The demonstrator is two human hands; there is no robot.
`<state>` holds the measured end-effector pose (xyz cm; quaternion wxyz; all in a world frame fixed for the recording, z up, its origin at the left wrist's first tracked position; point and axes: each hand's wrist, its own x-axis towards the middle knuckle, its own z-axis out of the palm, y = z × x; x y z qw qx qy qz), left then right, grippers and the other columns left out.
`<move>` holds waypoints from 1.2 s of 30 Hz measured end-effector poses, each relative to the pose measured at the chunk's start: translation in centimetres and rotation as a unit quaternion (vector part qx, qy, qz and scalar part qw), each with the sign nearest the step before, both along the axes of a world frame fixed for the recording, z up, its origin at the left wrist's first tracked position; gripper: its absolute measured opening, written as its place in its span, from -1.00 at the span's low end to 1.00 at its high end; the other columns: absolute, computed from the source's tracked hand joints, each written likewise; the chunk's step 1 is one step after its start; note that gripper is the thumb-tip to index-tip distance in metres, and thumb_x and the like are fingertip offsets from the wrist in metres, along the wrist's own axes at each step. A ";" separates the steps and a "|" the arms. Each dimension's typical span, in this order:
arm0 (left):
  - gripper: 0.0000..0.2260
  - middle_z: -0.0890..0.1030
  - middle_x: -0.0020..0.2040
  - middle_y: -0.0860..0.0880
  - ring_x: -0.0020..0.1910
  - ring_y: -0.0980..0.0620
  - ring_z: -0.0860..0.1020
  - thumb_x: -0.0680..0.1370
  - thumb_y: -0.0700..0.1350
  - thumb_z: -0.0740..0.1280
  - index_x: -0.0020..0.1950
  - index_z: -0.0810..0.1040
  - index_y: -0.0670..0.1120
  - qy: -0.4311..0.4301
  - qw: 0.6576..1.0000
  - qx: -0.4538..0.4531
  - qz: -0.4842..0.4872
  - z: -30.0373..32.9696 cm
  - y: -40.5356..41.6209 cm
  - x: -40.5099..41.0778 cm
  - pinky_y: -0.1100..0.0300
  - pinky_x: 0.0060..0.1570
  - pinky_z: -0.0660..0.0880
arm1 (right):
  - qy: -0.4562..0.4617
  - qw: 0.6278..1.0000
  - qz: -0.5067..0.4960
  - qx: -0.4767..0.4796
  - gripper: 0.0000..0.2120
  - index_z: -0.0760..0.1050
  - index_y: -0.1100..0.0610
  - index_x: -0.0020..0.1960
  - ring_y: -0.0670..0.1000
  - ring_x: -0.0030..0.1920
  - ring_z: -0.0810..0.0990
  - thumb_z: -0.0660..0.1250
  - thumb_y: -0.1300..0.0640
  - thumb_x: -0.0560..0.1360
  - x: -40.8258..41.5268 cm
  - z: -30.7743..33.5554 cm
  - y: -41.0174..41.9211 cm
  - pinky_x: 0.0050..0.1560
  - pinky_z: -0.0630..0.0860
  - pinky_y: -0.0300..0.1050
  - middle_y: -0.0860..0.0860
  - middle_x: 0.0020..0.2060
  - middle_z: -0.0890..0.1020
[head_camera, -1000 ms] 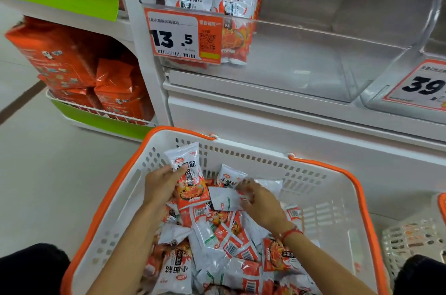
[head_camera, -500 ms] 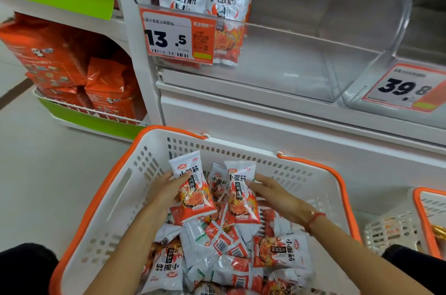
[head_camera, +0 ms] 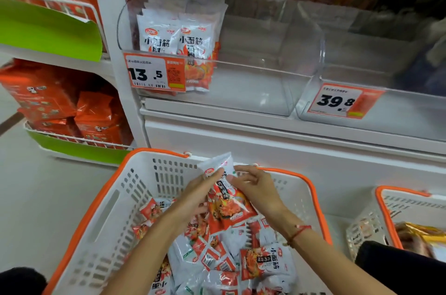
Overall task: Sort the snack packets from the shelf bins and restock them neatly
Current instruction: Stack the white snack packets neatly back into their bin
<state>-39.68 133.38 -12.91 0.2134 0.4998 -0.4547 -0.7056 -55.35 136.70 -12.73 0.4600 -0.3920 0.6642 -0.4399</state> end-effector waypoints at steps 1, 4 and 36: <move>-0.58 0.48 0.32 0.11 0.26 0.08 0.48 0.47 0.31 0.32 0.25 0.44 0.16 0.001 0.999 -0.029 0.020 0.5 0.0 -0.1 0.03 0.27 0.44 | 0.011 1.000 -0.006 -0.024 -0.78 0.58 0.07 0.06 0.08 -0.10 0.68 0.48 0.07 0.44 0.3 0.6 0.0 -0.10 0.61 -0.14 0.13 -0.13 0.68; -0.86 0.66 0.06 0.21 0.07 0.22 0.60 0.51 0.13 0.36 0.05 0.55 0.19 0.017 0.987 -0.125 0.095 2.4 -1.0 0.1 0.23 0.04 0.52 | 0.107 0.989 0.045 -0.087 -0.59 0.50 -0.08 0.20 -0.15 -0.03 0.59 0.51 -0.04 0.39 0.8 2.7 -0.5 -0.07 0.52 -0.26 -0.09 0.01 0.60; -0.39 0.49 0.27 0.09 0.29 0.04 0.38 0.36 0.24 0.47 0.32 0.44 0.05 -0.274 0.758 -0.584 0.098 17.8 -15.8 5.6 0.16 0.19 0.35 | 0.345 0.870 0.226 -0.271 -0.34 0.36 0.02 0.39 0.05 0.01 0.60 0.55 0.03 0.36 0.2 21.6 -17.9 0.06 0.57 -0.01 -0.04 0.23 0.53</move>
